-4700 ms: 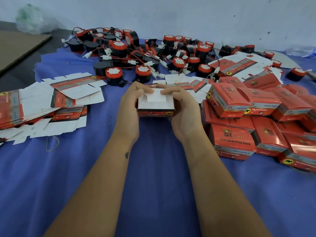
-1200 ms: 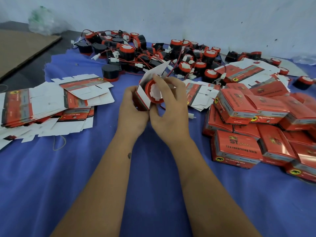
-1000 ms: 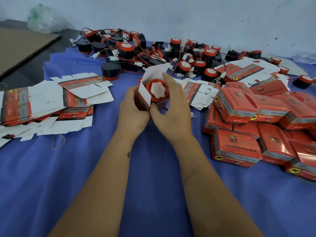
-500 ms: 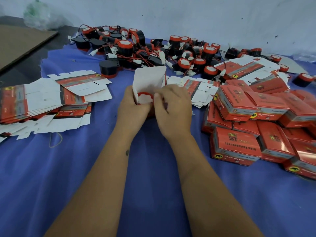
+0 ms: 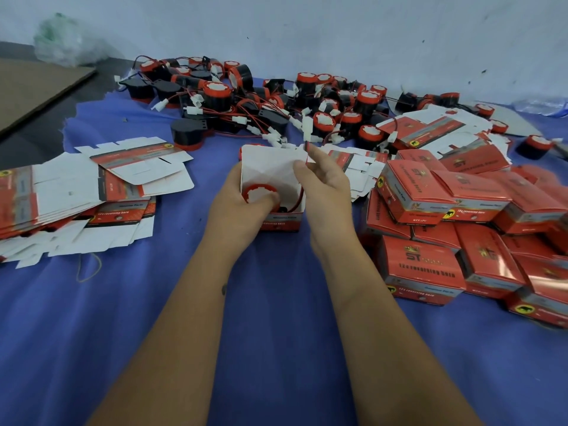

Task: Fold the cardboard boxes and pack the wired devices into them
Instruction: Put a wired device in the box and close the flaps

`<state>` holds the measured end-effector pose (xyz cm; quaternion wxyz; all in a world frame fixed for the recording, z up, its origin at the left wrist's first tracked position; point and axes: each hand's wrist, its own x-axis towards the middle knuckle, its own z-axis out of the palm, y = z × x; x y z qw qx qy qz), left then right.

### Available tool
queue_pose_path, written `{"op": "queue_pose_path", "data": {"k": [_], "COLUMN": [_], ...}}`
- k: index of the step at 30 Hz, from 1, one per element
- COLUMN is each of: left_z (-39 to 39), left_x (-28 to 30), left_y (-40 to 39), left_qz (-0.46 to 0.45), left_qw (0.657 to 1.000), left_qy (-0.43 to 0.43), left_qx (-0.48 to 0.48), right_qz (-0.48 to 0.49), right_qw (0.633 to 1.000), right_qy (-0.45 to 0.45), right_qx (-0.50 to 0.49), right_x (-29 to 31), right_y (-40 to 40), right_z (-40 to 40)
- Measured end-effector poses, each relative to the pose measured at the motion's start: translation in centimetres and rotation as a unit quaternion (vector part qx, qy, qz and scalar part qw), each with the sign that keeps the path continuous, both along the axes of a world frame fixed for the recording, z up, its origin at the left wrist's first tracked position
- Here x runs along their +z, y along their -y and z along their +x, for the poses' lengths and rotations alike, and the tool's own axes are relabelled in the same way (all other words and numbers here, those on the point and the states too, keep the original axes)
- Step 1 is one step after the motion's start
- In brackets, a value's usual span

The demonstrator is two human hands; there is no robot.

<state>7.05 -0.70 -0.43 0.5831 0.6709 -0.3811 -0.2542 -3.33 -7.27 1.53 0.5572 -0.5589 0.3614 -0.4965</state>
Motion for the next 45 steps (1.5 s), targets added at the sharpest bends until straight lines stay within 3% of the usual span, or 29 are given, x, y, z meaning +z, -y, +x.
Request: {"op": "queue_pose_path", "data": {"k": [8,12,15,18,22,25,27,29,32,40,45], "left_z": [0.2,0.1,0.0,0.1,0.2,0.2,0.1,0.0,0.1,0.2,0.2], "left_x": [-0.2,-0.3,-0.2,-0.2,-0.3,-0.2,-0.1,-0.3,-0.5,-0.6,-0.7], "left_y": [0.4,0.4,0.3,0.3,0.3,0.3,0.3,0.3,0.3,0.3,0.6], "left_qz": [0.011,0.011,0.002,-0.007,-0.007,-0.012,-0.019,-0.029,-0.047,-0.037,-0.037], "left_qw": [1.000,1.000,1.000,0.999,1.000,1.000,1.000,0.999,0.998,0.998,0.998], "left_qy": [0.017,0.021,0.024,0.034,0.018,0.012,0.013,0.023,0.020,0.028,0.025], "left_qx": [0.014,0.020,0.002,-0.017,-0.019,-0.014,-0.008,0.004,0.037,0.040,0.039], "right_qz": [-0.030,-0.120,-0.122,-0.156,-0.221,-0.259,-0.328,-0.390,-0.423,-0.433,-0.422], "right_qw": [0.994,0.993,0.990,0.987,0.956,0.927,0.888,0.850,0.826,0.833,0.860], "right_qy": [0.076,-0.010,0.027,-0.040,-0.173,-0.251,-0.305,-0.335,-0.342,-0.333,-0.262], "right_qx": [-0.077,-0.006,0.068,0.020,-0.091,-0.101,-0.101,-0.114,-0.146,-0.094,-0.113], "right_x": [1.2,2.6,3.1,2.4,0.8,0.0,-0.3,-0.4,-0.4,-0.9,-0.4], "right_y": [-0.6,-1.6,-2.5,-2.4,-1.2,-0.4,-0.4,-0.4,-0.4,-0.4,-0.8], "right_z": [-0.9,-0.9,-0.3,0.0,-0.1,-0.3,-0.5,-0.6,-0.8,-0.6,-0.8]}}
